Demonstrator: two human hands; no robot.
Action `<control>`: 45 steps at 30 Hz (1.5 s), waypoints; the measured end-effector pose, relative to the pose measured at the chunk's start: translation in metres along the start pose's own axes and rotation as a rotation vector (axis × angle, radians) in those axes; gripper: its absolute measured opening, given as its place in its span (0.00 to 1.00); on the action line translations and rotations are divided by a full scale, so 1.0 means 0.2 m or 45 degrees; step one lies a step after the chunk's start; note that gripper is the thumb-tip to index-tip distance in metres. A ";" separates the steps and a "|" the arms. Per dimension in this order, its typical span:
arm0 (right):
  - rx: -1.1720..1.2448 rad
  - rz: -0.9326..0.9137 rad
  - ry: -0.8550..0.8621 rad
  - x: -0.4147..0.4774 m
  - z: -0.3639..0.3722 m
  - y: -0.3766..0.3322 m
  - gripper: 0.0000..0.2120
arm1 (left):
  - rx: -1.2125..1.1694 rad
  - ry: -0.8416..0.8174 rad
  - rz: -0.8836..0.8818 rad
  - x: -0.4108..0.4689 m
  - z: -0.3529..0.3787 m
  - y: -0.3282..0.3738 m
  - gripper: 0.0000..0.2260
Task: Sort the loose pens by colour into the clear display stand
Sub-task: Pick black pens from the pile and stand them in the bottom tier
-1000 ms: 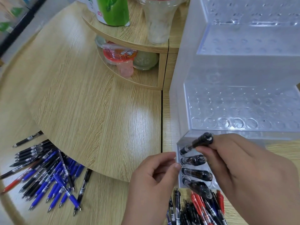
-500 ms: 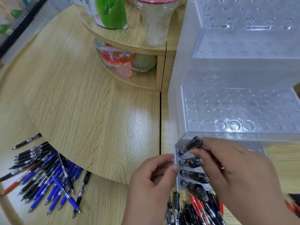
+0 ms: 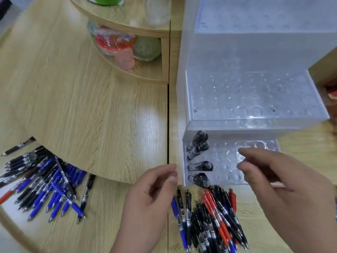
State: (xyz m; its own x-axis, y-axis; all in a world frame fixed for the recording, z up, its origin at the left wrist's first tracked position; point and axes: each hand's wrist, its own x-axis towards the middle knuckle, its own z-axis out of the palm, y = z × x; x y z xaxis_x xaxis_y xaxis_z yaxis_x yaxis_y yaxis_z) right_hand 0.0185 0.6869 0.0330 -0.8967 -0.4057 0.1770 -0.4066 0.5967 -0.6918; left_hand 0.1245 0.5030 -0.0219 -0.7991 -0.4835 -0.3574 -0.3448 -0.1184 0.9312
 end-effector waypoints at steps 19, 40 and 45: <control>-0.571 0.368 -0.672 -0.53 0.72 0.33 0.17 | 0.635 0.328 -0.301 -0.06 0.29 -0.68 0.04; 0.388 0.668 -0.571 -0.39 0.10 0.16 0.12 | 0.319 0.112 -0.180 -0.11 0.15 -0.42 0.10; 0.604 0.407 -0.203 -0.17 -0.18 -0.02 0.10 | 0.048 0.170 0.060 -0.22 0.16 -0.22 0.07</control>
State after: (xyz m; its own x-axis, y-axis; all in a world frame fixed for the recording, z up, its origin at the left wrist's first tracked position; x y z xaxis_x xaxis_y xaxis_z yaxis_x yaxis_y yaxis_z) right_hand 0.0444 0.7237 0.0541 -0.9094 -0.3781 -0.1736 0.0349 0.3463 -0.9375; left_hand 0.1590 0.5575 -0.0487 -0.7433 -0.5989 -0.2979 -0.3282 -0.0615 0.9426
